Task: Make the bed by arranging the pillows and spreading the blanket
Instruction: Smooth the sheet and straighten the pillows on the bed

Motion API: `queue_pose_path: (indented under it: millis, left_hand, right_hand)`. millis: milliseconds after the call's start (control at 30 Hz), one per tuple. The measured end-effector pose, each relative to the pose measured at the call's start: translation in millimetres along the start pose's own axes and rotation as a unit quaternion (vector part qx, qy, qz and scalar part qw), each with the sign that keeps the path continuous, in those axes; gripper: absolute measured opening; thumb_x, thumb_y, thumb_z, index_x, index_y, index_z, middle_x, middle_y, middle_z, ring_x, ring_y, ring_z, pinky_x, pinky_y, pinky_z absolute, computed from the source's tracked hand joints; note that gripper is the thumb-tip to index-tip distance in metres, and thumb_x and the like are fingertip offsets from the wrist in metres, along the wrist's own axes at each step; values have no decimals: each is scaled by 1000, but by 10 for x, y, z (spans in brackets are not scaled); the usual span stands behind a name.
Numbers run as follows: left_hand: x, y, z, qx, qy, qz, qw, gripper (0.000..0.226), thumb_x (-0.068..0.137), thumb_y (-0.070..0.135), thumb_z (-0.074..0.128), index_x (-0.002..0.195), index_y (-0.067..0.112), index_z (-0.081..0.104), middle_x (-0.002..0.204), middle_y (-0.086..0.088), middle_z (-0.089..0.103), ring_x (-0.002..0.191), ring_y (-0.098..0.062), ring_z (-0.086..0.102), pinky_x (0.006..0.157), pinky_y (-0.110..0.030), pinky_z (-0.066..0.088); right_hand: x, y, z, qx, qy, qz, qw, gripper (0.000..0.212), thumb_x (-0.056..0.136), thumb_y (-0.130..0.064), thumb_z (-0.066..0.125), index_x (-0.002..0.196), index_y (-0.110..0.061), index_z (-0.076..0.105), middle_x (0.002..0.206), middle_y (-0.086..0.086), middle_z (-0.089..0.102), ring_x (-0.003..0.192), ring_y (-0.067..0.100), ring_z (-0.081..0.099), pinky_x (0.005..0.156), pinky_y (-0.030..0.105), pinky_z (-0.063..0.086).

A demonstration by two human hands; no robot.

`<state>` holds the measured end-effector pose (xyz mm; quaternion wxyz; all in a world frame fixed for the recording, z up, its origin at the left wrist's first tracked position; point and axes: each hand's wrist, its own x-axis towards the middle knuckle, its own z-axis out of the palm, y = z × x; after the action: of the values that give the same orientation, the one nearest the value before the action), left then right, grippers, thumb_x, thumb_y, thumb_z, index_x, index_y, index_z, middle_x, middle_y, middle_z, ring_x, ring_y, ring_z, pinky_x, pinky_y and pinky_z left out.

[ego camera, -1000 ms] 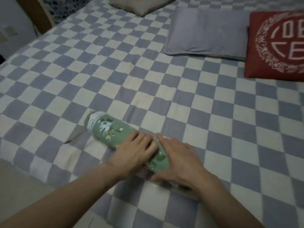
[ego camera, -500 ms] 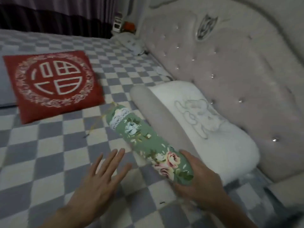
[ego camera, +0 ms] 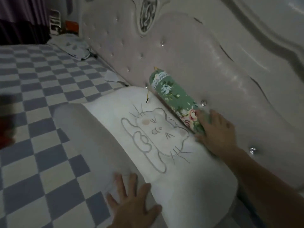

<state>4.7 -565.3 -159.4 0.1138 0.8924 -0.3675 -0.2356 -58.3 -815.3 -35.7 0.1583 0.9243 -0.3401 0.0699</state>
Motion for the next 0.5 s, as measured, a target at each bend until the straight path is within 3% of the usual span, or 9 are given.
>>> queue_pose_path:
  millis: [67,100,167,267,300,367,433,500]
  left_hand:
    - [111,-110,140,31,51,13,998,67,64,88,13,113,53,41,146,4,34,142,-27,4,86,-71,37]
    - [177,-186,225,22,91,23,995,58,66,86,19,105,52,46,134,4,45,143,-24,6,78,-67,42]
    - [274,-307,375,23,133,36,990,52,64,82,28,100,51,47,125,5,46,145,-18,-8,78,-64,41]
    - [342,-251,298,49,113,33,992,71,63,90,7,115,54,39,143,7,32,141,-12,-18,85,-70,37]
    - [370,-213,298,43,113,44,992,82,57,93,1,122,55,33,151,9,22,139,-11,-17,93,-71,30]
    - [355,-215,263,53,135,33,989,82,60,90,-4,122,53,35,150,8,31,141,-18,-5,95,-69,29]
    - [294,-222,325,50,112,19,992,76,66,87,0,120,51,40,148,9,33,140,-22,-18,90,-68,33]
    - [198,-271,399,14,129,24,991,69,72,85,8,117,48,44,143,8,37,143,-23,-18,79,-66,42]
  right_hand:
    - [75,-115,423,-47,-49,-23,997,100,61,-50,78,145,-31,27,144,21,38,123,40,47,91,58,42]
    - [69,-171,588,-41,-63,-19,997,101,53,-47,83,142,-31,36,140,21,44,116,42,53,85,60,45]
    - [86,-273,799,-23,-71,-7,997,101,44,-37,89,134,-30,44,131,21,53,101,43,61,73,58,50]
    - [160,-312,869,-34,-65,-17,997,101,44,-28,89,132,-27,38,132,21,54,96,42,62,68,54,50]
    - [170,-310,897,-38,-84,-14,996,101,45,-27,89,132,-25,40,132,21,53,96,42,62,68,55,50]
    - [178,-347,855,-38,-111,-2,993,95,54,-26,86,138,-25,42,141,19,45,109,43,56,76,58,47]
    - [174,-350,793,-32,-115,-6,993,83,79,-30,68,147,-31,20,156,14,15,134,40,32,97,60,35]
    - [133,-383,671,-5,-152,5,988,74,93,-36,45,148,-34,-4,158,6,-11,144,32,2,110,59,16]
